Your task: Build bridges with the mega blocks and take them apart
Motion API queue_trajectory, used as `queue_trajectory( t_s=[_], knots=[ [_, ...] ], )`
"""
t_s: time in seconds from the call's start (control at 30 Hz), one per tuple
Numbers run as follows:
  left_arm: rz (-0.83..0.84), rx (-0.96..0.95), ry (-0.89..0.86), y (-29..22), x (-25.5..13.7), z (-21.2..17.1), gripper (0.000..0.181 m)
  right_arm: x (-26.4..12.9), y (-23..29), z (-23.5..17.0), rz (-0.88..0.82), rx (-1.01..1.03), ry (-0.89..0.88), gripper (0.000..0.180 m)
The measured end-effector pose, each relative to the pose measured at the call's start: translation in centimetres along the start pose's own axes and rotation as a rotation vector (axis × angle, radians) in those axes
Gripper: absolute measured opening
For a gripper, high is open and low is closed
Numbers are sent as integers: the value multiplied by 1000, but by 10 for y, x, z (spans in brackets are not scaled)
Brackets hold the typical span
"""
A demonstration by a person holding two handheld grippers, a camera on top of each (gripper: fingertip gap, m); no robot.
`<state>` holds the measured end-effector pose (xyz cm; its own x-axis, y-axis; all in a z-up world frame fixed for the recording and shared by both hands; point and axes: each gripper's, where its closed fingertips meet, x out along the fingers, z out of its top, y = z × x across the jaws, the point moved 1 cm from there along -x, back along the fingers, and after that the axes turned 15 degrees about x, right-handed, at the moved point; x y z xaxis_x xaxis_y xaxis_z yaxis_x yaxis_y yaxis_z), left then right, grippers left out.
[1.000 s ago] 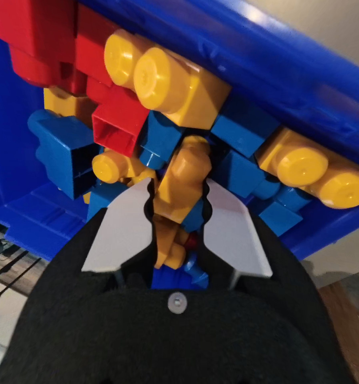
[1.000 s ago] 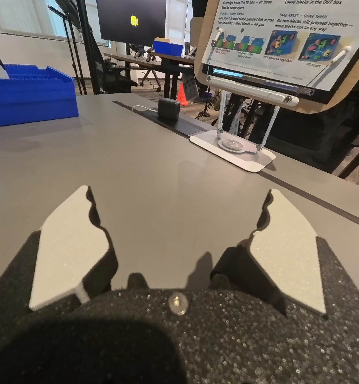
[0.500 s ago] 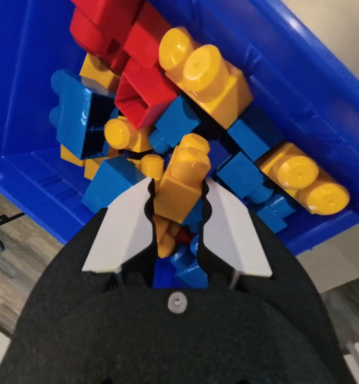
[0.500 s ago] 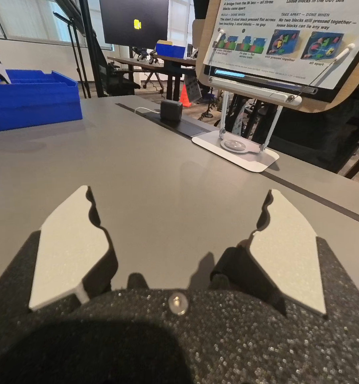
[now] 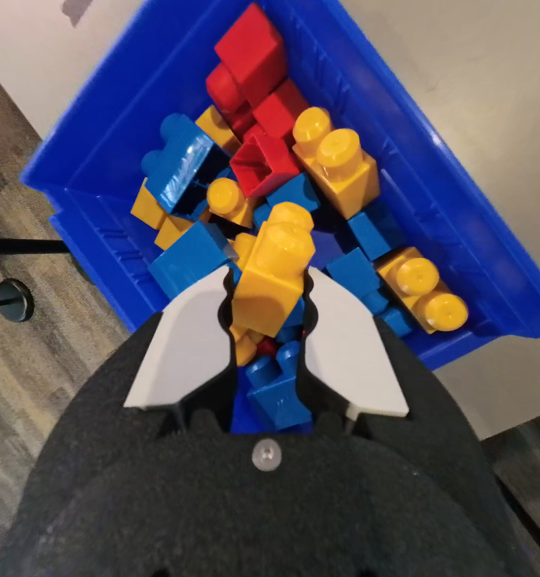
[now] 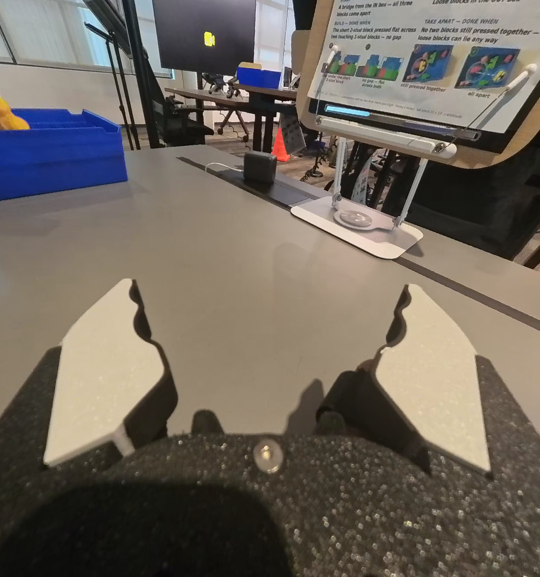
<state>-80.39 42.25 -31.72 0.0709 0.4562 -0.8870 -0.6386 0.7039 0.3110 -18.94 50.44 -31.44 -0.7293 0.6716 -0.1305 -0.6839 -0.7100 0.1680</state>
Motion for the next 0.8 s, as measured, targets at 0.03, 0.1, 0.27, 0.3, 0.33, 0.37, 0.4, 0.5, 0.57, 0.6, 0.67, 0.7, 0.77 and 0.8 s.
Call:
queue_trajectory(
  t_s=[0.03,0.1,0.27,0.3,0.33,0.37,0.4,0.5,0.57,0.6,0.67,0.7,0.77,0.8],
  knots=[
    [9,-16,-19,2,-5,2,42,0,0,0,0,0,0,146],
    [28,-50,-68,7,-15,9,42,0,0,0,1,3,-2,146],
    [67,-99,-222,15,-49,41,42,0,0,0,3,3,-1,146],
    [72,-100,-252,15,-55,50,42,0,0,0,3,3,-1,146],
    [76,-99,-282,14,-61,59,42,0,0,0,3,3,-1,146],
    [80,-96,-308,13,-66,68,42,0,0,0,4,3,0,146],
    [84,-89,-332,12,-71,78,42,0,0,0,4,3,1,146],
    [93,-61,-402,4,-83,110,42,0,0,0,4,3,2,146],
    [93,-34,-442,-5,-89,133,42,0,0,-1,5,4,4,146],
    [89,-20,-460,-10,-91,144,42,1,0,-1,5,4,5,146],
    [75,12,-490,-21,-93,165,42,1,0,-1,6,5,7,146],
    [65,30,-504,-27,-93,175,42,1,0,-2,6,5,8,146],
    [41,53,-535,-39,-92,195,42,1,0,-2,8,6,12,146],
    [23,61,-554,-45,-91,204,42,1,0,-3,9,7,14,146]
  ],
)
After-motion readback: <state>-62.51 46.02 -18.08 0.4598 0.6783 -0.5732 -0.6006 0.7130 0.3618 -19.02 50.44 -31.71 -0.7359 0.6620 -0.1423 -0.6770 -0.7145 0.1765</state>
